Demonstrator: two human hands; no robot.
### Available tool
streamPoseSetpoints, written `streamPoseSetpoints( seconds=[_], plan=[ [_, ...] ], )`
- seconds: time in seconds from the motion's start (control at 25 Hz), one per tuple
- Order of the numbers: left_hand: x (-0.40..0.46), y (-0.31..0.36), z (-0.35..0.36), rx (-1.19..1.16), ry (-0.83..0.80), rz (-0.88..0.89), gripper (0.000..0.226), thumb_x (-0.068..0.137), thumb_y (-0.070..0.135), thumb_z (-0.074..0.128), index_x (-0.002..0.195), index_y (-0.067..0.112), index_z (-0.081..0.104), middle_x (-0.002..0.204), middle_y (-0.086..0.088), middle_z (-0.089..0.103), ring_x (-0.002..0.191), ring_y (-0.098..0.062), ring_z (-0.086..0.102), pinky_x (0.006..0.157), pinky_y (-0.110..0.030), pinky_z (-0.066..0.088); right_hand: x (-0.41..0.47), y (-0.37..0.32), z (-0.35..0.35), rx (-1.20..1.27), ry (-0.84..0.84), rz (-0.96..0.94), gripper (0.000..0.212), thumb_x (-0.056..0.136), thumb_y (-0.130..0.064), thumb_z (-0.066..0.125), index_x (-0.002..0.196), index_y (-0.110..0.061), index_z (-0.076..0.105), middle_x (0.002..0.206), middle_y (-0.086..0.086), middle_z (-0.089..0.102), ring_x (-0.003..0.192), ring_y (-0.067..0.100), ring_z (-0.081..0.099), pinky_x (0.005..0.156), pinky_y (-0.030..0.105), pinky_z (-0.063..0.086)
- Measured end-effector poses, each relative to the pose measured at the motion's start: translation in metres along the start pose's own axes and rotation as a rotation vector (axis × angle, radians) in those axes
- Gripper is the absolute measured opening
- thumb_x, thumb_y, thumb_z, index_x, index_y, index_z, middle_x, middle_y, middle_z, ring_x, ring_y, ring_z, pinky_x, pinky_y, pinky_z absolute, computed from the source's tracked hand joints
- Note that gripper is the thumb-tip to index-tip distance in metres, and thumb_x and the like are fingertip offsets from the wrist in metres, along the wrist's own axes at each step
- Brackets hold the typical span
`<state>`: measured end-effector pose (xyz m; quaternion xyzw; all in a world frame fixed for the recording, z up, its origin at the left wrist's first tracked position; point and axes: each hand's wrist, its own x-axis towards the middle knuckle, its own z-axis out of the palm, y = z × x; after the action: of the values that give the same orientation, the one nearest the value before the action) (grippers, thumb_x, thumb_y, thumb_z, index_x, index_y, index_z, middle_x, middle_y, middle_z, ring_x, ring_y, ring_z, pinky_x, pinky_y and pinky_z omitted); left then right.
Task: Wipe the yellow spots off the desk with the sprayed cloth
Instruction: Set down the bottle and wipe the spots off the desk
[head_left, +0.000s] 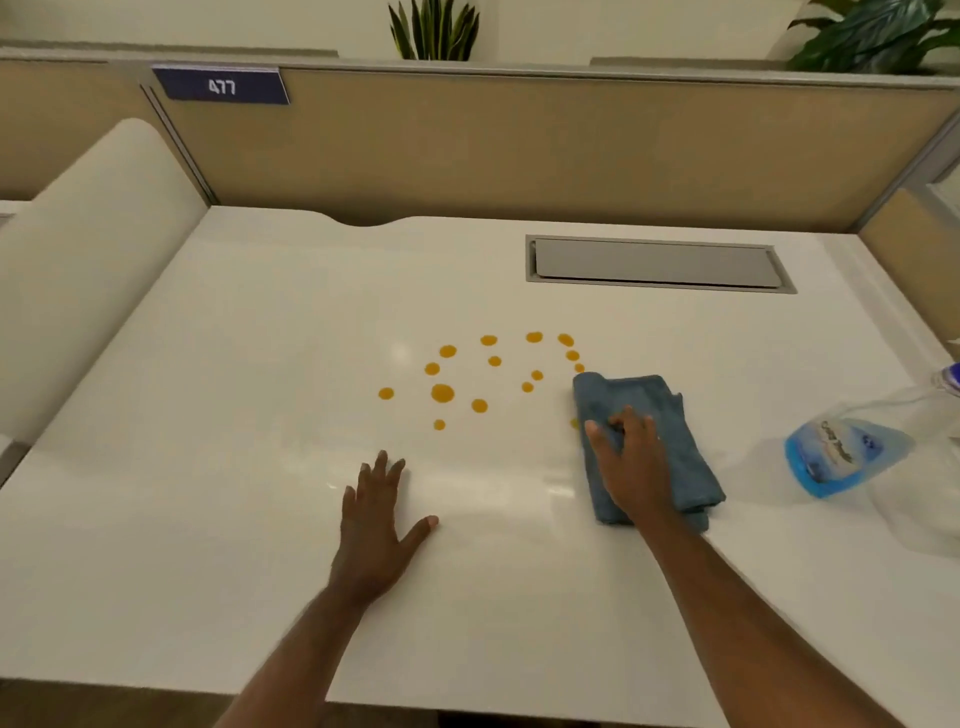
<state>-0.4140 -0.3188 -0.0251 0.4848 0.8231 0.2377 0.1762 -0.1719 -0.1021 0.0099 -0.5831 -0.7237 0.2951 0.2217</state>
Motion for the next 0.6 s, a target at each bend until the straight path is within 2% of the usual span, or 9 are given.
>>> streamPoseSetpoints(
  seconds=[0.04, 0.08, 0.16, 0.28, 0.48, 0.6],
  plan=[
    [0.003, -0.002, -0.001, 0.052, -0.019, 0.013, 0.094, 0.077, 0.077, 0.034, 0.152, 0.024, 0.011, 0.160, 0.007, -0.005, 0.146, -0.012, -0.013, 0.117, -0.035, -0.009, 0.004, 0.015, 0.000, -0.261, -0.063, -0.084, 0.074, 0.081, -0.077, 0.034, 0.127, -0.022, 0.048, 0.134, 0.012, 0.053, 0.130, 0.037, 0.043, 0.106, 0.054, 0.034],
    [0.006, -0.003, -0.002, 0.100, -0.034, 0.018, 0.096, 0.076, 0.080, 0.028, 0.152, 0.026, 0.007, 0.159, 0.009, -0.008, 0.145, -0.011, -0.016, 0.117, -0.035, -0.011, 0.007, 0.028, 0.000, -0.491, -0.121, -0.135, 0.079, 0.081, -0.078, 0.030, 0.143, -0.028, 0.035, 0.152, 0.009, 0.035, 0.142, 0.038, 0.026, 0.112, 0.058, 0.022],
    [0.009, -0.002, -0.003, 0.165, -0.051, 0.010, 0.093, 0.078, 0.082, 0.019, 0.153, 0.029, 0.002, 0.159, 0.011, -0.011, 0.145, -0.012, -0.019, 0.117, -0.037, -0.013, 0.008, 0.042, -0.005, -0.694, -0.184, -0.160, 0.088, 0.076, -0.083, 0.016, 0.152, -0.039, 0.008, 0.163, 0.004, 0.007, 0.148, 0.039, 0.007, 0.113, 0.064, 0.010],
    [0.010, 0.001, -0.003, 0.225, -0.055, -0.016, 0.089, 0.080, 0.081, 0.013, 0.152, 0.031, 0.000, 0.159, 0.012, -0.011, 0.145, -0.012, -0.020, 0.118, -0.041, -0.012, 0.008, 0.047, 0.000, -0.671, -0.141, -0.148, 0.089, 0.073, -0.085, 0.010, 0.151, -0.043, 0.002, 0.163, 0.004, 0.004, 0.148, 0.039, 0.007, 0.111, 0.068, 0.012],
    [0.012, 0.003, 0.000, 0.217, -0.022, -0.047, 0.089, 0.080, 0.082, 0.014, 0.152, 0.031, 0.003, 0.160, 0.013, -0.005, 0.146, -0.009, -0.015, 0.118, -0.041, -0.010, 0.025, 0.049, 0.011, -0.626, -0.078, -0.079, 0.077, 0.085, -0.073, 0.025, 0.151, -0.041, 0.004, 0.163, 0.005, 0.006, 0.148, 0.038, 0.008, 0.112, 0.068, 0.012],
    [0.012, 0.002, 0.002, 0.234, -0.020, -0.050, 0.090, 0.081, 0.082, 0.015, 0.152, 0.030, 0.003, 0.160, 0.012, -0.003, 0.146, -0.008, -0.014, 0.118, -0.039, -0.010, 0.051, 0.046, 0.018, -0.585, -0.032, 0.023, 0.077, 0.086, -0.071, 0.026, 0.152, -0.038, 0.006, 0.163, 0.006, 0.005, 0.147, 0.038, 0.007, 0.112, 0.069, 0.010]
  ],
)
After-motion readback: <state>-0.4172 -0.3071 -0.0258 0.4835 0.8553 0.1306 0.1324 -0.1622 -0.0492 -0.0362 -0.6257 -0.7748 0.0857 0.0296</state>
